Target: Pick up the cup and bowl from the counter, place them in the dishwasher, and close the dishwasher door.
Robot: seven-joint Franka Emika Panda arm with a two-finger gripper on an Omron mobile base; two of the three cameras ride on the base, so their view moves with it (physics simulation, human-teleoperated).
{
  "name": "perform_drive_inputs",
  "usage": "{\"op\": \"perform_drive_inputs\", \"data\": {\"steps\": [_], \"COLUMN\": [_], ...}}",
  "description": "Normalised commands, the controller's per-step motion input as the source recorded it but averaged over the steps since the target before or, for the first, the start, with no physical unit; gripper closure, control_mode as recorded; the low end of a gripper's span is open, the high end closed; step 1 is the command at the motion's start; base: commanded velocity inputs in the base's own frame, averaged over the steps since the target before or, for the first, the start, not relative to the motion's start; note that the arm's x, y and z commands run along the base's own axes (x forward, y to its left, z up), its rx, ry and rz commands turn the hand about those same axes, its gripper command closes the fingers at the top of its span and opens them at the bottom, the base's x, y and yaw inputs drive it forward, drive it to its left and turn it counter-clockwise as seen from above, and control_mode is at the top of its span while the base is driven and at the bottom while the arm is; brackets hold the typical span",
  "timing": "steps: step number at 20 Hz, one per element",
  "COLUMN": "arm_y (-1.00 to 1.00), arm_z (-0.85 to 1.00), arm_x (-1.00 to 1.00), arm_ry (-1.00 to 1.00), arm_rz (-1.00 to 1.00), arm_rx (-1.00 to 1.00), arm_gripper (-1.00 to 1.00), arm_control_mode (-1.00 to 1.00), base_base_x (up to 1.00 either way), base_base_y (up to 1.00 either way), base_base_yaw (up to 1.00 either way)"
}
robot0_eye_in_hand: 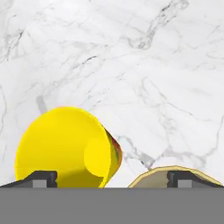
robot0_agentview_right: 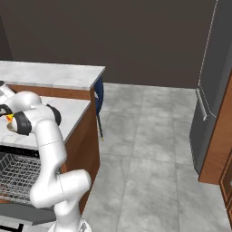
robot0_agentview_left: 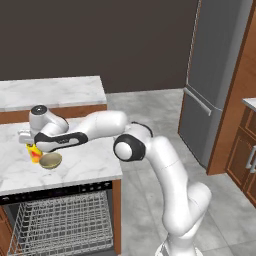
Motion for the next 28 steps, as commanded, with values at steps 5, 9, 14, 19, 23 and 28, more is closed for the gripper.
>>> {"op": "perform_drive_inputs", "data": {"steps": [5, 9, 14, 19, 23, 28], "arm_y": [0.0, 0.0, 0.0, 0.04, 0.12, 0.05], "arm_z": [0.0, -0.11, -0.41, -0.46, -0.14, 0.0], "arm_x": [0.22, 0.26, 0.36, 0.3, 0.37, -0.11], "arm_ry": [0.0, 0.0, 0.01, 0.01, 0.02, 0.0], "arm_rz": [0.0, 0.0, 0.0, 0.0, 0.0, 0.0], "arm_rx": [0.0, 0.0, 0.0, 0.0, 0.0, -0.02], "arm_gripper": [-1.0, -1.0, -1.0, -1.0, 1.0, 1.0], "arm_control_mode": [-1.0, -1.0, -1.0, -1.0, -1.0, -1.0], "base_base_x": [0.0, 0.0, 0.0, 0.0, 0.0, 0.0], "base_base_y": [0.0, 0.0, 0.0, 0.0, 0.0, 0.0], "base_base_yaw": [0.0, 0.0, 0.0, 0.0, 0.0, 0.0]}}
